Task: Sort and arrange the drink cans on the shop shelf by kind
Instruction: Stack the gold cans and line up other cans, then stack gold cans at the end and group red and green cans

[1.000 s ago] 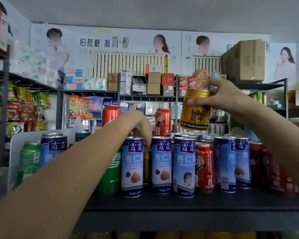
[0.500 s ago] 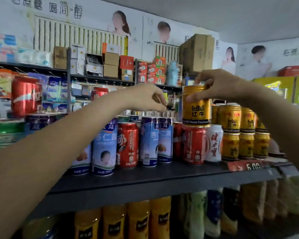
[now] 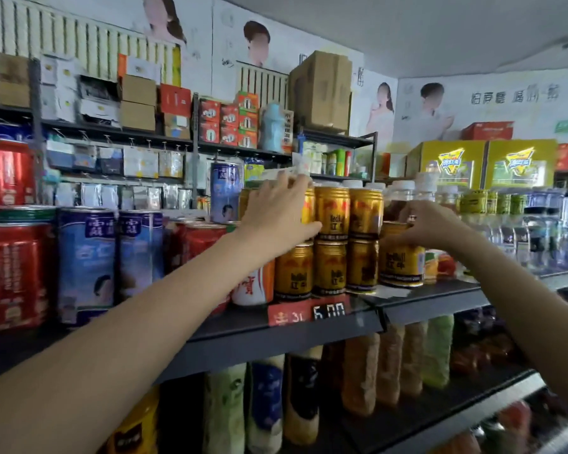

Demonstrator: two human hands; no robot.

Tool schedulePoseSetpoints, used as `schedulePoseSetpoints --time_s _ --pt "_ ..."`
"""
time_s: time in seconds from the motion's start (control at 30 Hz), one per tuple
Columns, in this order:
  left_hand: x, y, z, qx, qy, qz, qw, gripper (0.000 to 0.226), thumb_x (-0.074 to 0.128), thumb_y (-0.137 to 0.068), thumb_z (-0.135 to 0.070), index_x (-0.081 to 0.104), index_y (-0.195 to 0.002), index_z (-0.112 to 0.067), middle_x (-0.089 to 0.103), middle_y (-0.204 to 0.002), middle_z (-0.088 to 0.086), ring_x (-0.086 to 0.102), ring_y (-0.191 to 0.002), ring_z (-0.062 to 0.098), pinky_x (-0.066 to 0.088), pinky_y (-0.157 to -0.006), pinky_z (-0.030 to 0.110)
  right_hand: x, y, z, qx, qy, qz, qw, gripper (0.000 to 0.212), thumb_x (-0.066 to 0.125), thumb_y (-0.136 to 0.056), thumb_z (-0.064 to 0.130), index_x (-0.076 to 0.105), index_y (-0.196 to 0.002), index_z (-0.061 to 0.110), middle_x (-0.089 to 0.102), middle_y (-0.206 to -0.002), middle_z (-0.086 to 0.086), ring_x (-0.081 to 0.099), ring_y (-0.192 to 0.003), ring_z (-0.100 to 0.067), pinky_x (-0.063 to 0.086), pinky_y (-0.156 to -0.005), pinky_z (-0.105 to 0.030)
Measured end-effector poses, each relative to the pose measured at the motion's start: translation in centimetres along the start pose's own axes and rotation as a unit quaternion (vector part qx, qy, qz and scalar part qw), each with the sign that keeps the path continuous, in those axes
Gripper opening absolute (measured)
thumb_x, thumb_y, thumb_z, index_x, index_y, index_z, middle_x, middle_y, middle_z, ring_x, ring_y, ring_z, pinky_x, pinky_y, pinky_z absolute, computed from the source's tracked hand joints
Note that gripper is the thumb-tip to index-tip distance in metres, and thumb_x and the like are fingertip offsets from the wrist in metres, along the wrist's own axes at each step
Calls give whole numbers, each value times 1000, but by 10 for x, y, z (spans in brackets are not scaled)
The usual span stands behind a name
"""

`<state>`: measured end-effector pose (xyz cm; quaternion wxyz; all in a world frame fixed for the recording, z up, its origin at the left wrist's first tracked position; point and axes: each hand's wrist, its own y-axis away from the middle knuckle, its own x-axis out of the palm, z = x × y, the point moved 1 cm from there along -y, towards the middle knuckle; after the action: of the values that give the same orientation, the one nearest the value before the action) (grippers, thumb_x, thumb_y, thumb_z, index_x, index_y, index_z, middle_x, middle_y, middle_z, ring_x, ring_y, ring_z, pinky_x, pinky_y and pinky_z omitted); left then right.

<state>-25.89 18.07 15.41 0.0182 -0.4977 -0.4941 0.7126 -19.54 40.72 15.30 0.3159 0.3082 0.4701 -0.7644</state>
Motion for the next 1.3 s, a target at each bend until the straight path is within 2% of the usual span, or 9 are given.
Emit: schedulePoseSetpoints --time_s 0.1,0.23,0.4,0.5,0.57,0.73,0.93,1.1,1.3 --pt "11 -9 -2 -39 -18 -54 998 66 61 -83 -40 30 -138 -20 33 -137 8 33 -125 29 33 -100 40 20 -8 -30 24 -4 7 1000 53 81 -66 36 54 -102 8 53 -111 -10 46 -90 -21 36 -70 -29" --pt "23 -18 0 -60 -64 -41 995 70 61 -83 -39 26 -140 -17 33 -136 9 30 -125 31 31 -99 41 33 -10 -40 18 -1 12 1000 52 80 -68 36 52 -104 11 51 -100 -6 47 -89 -21 36 -69 -28" --pt "32 -16 -4 -71 -69 -54 994 67 60 -82 -38 28 -137 -16 32 -135 10 27 -124 32 29 -99 41 39 -9 -37 5 90 10 996 58 75 -73 37 48 -115 7 46 -124 -17 42 -115 -32 40 -89 -40" --pt "25 -10 -2 -56 -62 -75 994 66 57 -84 -39 27 -139 -19 29 -139 8 25 -128 29 27 -102 40 27 -2 -19 0 90 -92 992 50 67 -80 42 49 -113 8 45 -125 -19 40 -118 -37 40 -91 -43" --pt "14 -2 5 -46 -48 -105 992 59 54 -86 -37 30 -137 -19 31 -139 6 25 -128 26 24 -103 39 14 1 11 -57 37 -155 985 37 64 -83 37 54 -108 12 51 -123 -15 44 -116 -33 41 -89 -40" --pt "-27 38 50 -58 -71 -152 984 47 51 -84 -26 38 -129 -20 36 -133 1 30 -124 21 24 -104 36 4 18 128 -229 -127 -169 950 21 64 -85 24 61 -104 14 59 -114 -6 55 -105 -22 39 -78 -28" --pt "-121 124 159 -138 -178 -176 958 44 53 -84 -23 42 -126 -17 43 -125 3 35 -118 23 20 -100 33 41 50 285 -348 -317 3 882 8 69 -82 18 61 -85 18 63 -93 -3 60 -93 -23 46 -81 -35" --pt "-203 192 242 -232 -193 -104 948 27 53 -88 -31 54 -113 -23 56 -120 -1 46 -116 21 23 -100 35 71 72 407 -400 -352 81 842 11 67 -84 16 62 -92 11 60 -94 -2 55 -86 -12 44 -71 -21" --pt "-243 241 313 -263 -159 135 942 42 52 -85 -54 50 -121 -31 57 -122 -5 52 -108 16 33 -101 34 111 83 524 -461 -127 188 858 14 61 -88 17 66 -100 11 59 -97 3 53 -94 -12 42 -86 -28"
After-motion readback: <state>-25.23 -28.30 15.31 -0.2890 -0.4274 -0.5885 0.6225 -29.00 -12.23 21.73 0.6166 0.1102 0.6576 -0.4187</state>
